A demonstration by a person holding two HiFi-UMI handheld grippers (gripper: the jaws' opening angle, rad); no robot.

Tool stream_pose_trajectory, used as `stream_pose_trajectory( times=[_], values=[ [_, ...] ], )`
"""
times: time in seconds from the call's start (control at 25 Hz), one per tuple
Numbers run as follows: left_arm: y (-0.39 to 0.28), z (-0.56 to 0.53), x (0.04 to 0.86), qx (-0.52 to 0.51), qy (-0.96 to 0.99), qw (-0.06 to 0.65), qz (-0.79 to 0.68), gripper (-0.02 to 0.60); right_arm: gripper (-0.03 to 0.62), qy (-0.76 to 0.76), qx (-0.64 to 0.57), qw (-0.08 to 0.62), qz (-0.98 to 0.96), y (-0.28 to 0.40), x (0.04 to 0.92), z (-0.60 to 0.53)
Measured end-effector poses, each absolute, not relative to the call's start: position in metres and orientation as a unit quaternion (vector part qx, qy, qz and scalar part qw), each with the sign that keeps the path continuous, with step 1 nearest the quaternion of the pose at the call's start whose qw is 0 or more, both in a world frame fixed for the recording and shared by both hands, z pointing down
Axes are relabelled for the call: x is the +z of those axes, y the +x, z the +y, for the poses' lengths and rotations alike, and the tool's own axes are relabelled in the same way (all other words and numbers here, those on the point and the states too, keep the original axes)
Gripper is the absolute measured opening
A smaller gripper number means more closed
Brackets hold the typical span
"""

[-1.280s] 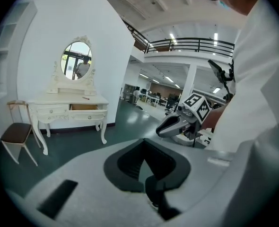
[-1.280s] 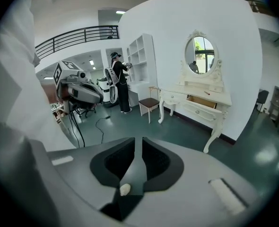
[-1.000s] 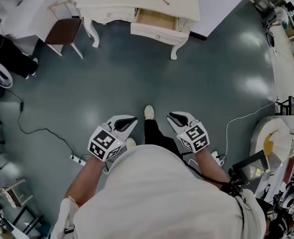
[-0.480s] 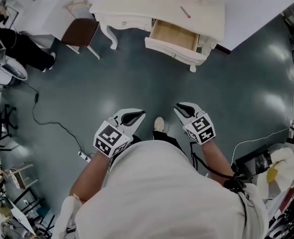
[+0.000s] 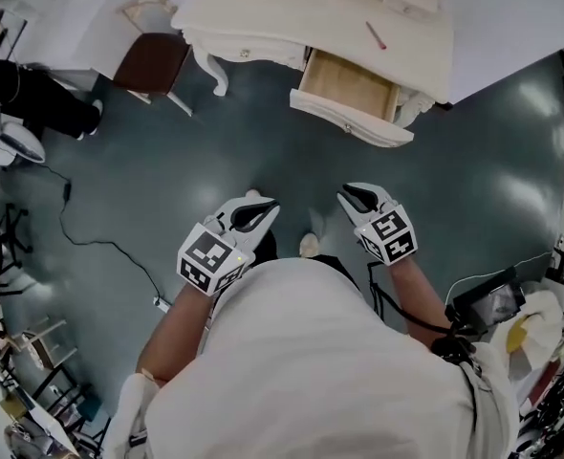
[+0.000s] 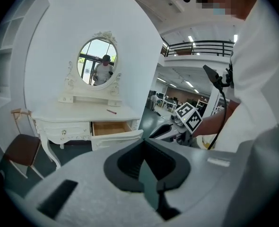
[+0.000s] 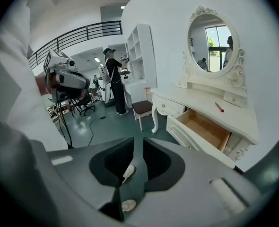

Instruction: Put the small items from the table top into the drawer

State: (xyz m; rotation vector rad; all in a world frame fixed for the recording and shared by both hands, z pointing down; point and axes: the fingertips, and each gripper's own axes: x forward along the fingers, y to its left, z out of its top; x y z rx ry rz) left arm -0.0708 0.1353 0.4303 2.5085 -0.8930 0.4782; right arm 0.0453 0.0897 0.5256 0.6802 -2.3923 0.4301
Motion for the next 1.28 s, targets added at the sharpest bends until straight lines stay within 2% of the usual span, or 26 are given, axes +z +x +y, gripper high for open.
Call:
stream_pose_trajectory(
  times=[0.28, 0.56, 1.28],
  values=[
    [-0.13, 0.048, 0.424, 0.175, 0.927, 0.196, -0.266, 0.002, 0.066, 0.332, 0.169, 0.303, -0.877, 0.008, 0.511, -0.005],
    [-0.157, -0.023, 0.431, 0.189, 0.937, 0.187, -0.227, 0.003, 0.064, 0.412, 0.191, 0.3, -0.839, 0.035, 0.516, -0.091],
    [-0.067, -0.16, 0.421, 0.173, 0.898, 0.22, -0.339, 0.002, 0.081, 0.388, 0.157, 0.367, -0.831, 0.169, 0.572, -0.332]
  ],
)
